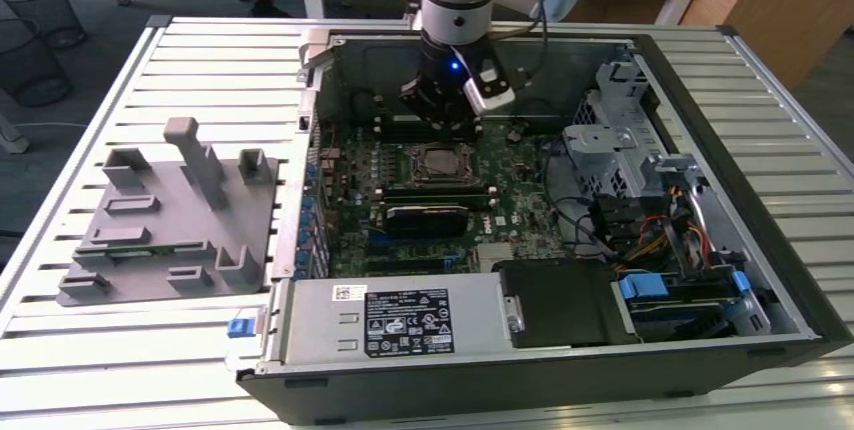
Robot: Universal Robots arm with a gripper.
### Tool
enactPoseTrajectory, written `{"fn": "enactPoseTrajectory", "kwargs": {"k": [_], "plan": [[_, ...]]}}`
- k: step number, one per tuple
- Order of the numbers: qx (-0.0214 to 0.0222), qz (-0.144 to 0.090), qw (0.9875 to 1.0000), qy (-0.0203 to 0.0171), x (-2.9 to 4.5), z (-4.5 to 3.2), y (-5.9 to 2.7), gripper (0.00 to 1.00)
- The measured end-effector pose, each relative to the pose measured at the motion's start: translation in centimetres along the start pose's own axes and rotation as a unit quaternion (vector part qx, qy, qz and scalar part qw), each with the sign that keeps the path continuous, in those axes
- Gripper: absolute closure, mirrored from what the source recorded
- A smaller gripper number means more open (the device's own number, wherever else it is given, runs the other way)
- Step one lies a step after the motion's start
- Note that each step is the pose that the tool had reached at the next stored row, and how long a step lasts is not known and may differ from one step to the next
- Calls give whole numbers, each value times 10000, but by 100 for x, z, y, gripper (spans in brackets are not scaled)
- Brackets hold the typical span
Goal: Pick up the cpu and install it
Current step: 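Install the first cpu locking lever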
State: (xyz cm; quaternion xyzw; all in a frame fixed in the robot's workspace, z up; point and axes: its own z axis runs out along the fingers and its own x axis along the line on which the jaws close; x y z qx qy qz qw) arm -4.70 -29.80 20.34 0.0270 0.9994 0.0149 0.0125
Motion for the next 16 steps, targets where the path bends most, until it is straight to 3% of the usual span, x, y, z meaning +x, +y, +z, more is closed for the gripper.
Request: {"fn": "enactPoseTrajectory", "kwargs": {"k": [7,8,16], "plan": [[19,0,10000,0,-29,19,1,89],[49,-1,10000,7,-123,74,5,89],[49,-1,10000,7,-116,74,5,89]]}}
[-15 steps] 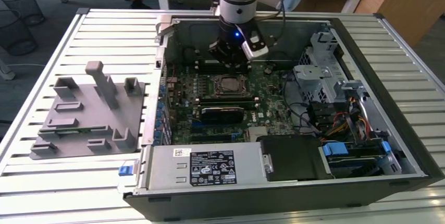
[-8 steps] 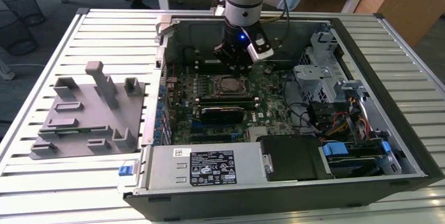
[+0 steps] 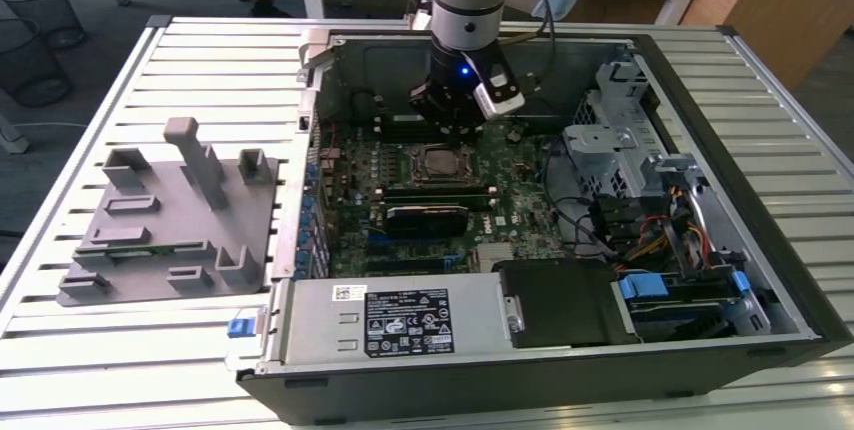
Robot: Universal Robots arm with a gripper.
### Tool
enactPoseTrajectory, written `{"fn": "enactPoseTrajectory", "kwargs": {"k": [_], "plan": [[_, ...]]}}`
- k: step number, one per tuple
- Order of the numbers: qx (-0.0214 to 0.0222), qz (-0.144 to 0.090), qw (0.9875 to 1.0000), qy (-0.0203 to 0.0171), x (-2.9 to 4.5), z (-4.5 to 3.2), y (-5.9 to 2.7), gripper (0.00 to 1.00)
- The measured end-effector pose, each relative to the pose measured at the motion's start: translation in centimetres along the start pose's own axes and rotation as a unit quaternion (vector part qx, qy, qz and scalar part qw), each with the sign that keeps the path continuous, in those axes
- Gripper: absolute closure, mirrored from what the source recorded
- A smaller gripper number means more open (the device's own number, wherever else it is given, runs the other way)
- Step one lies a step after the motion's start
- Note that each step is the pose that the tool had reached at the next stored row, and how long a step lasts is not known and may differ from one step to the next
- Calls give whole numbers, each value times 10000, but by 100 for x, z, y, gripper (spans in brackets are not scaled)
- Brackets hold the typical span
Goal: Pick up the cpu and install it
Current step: 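Install the first cpu locking lever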
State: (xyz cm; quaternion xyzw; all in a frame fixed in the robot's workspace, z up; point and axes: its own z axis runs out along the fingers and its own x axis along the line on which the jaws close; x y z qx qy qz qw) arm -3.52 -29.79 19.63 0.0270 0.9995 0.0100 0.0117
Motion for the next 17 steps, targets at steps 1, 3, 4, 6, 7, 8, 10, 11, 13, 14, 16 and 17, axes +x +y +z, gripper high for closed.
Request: {"fn": "enactPoseTrajectory", "kwargs": {"k": [1,3,4,6,7,8,10,11,13,14,16,17], "plan": [[0,0,10000,0,0,0,0,89],[0,0,10000,0,0,0,0,89],[0,0,10000,0,1,0,0,89],[0,0,10000,0,1,0,0,89],[0,0,10000,0,1,0,0,89],[0,0,10000,0,16,0,-1,89],[0,0,10000,0,22,0,-1,89],[0,0,10000,0,28,-1,-2,89],[0,0,10000,0,29,-1,-2,89],[0,0,10000,0,29,-1,-2,89],[0,0,10000,0,29,-8,-2,89],[1,0,10000,0,29,-15,-2,89]]}}
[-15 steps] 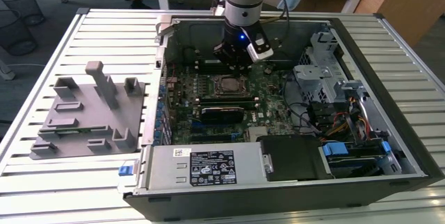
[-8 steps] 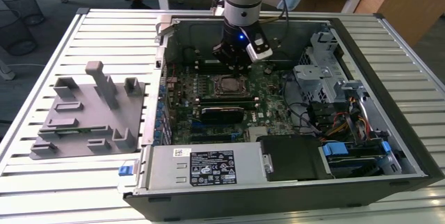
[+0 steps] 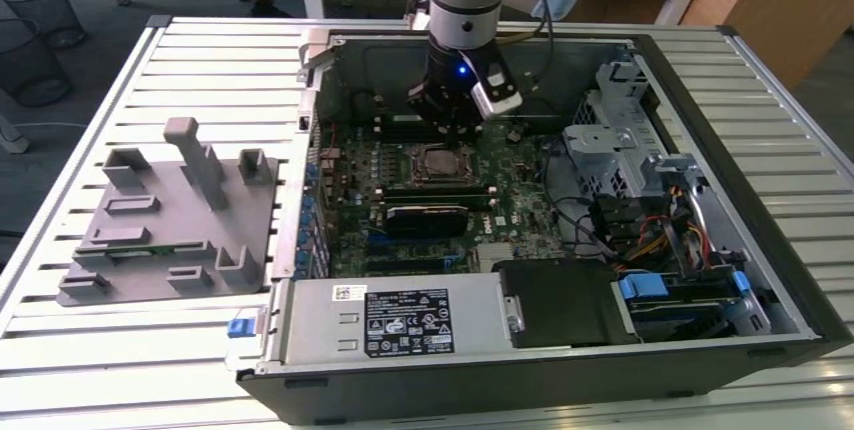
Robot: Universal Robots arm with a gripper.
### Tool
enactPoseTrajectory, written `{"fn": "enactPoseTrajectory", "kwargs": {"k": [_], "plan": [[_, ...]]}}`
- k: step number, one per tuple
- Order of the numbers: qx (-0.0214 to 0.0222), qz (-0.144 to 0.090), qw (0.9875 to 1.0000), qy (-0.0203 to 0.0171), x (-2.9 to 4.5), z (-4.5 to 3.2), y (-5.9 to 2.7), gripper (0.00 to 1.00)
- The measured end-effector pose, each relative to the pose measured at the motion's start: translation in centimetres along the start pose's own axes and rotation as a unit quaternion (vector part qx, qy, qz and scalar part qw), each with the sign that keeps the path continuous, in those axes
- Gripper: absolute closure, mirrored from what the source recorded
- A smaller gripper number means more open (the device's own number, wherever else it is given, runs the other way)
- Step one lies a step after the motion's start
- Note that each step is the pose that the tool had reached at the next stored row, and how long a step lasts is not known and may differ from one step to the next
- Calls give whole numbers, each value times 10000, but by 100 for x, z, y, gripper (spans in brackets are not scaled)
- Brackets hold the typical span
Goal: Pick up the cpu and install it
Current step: 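Install the first cpu locking lever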
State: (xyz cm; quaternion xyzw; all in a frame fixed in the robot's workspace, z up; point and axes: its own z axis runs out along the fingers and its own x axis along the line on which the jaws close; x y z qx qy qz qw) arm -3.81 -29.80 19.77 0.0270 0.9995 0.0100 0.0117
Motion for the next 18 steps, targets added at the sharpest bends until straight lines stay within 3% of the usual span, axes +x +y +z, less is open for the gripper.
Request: {"fn": "enactPoseTrajectory", "kwargs": {"k": [13,18], "plan": [[2,0,10000,0,-1,-38,-1,89],[49,-1,10000,-3,-1,-31,-2,89]]}}
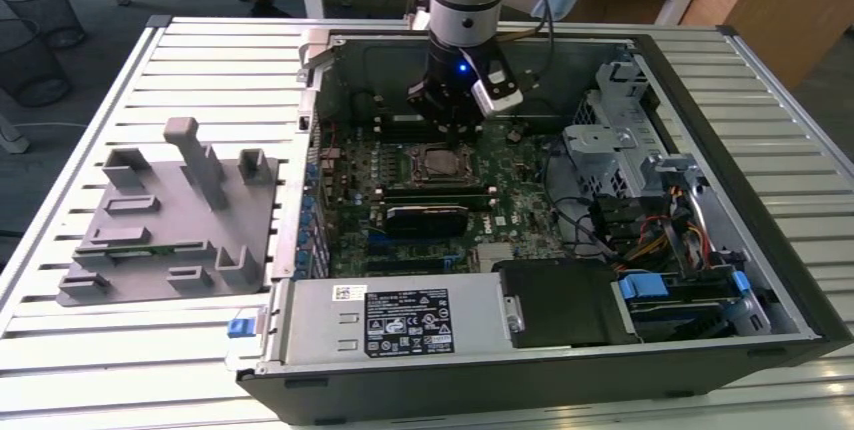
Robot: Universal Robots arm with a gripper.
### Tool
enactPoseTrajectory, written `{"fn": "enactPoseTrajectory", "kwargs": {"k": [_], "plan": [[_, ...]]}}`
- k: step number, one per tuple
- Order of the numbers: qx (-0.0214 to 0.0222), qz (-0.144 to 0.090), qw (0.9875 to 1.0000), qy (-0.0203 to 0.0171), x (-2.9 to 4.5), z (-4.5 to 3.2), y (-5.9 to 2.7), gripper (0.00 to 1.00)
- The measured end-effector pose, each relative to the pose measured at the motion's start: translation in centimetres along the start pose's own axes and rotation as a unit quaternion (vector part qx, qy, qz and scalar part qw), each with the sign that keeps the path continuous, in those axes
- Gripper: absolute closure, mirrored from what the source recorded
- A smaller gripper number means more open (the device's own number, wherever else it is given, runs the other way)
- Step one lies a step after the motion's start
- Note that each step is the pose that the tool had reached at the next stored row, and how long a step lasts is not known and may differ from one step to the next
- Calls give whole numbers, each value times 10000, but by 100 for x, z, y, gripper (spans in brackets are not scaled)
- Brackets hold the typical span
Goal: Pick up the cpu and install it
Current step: 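Install the first cpu locking lever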
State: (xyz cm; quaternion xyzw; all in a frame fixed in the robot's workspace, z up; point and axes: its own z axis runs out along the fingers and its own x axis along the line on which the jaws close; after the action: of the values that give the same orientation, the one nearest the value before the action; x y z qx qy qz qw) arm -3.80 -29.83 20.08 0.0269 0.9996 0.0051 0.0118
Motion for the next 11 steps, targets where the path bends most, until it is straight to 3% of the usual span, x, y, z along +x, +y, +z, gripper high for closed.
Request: {"fn": "enactPoseTrajectory", "kwargs": {"k": [11], "plan": [[95,-2,10000,-3,-1,33,-2,89]]}}
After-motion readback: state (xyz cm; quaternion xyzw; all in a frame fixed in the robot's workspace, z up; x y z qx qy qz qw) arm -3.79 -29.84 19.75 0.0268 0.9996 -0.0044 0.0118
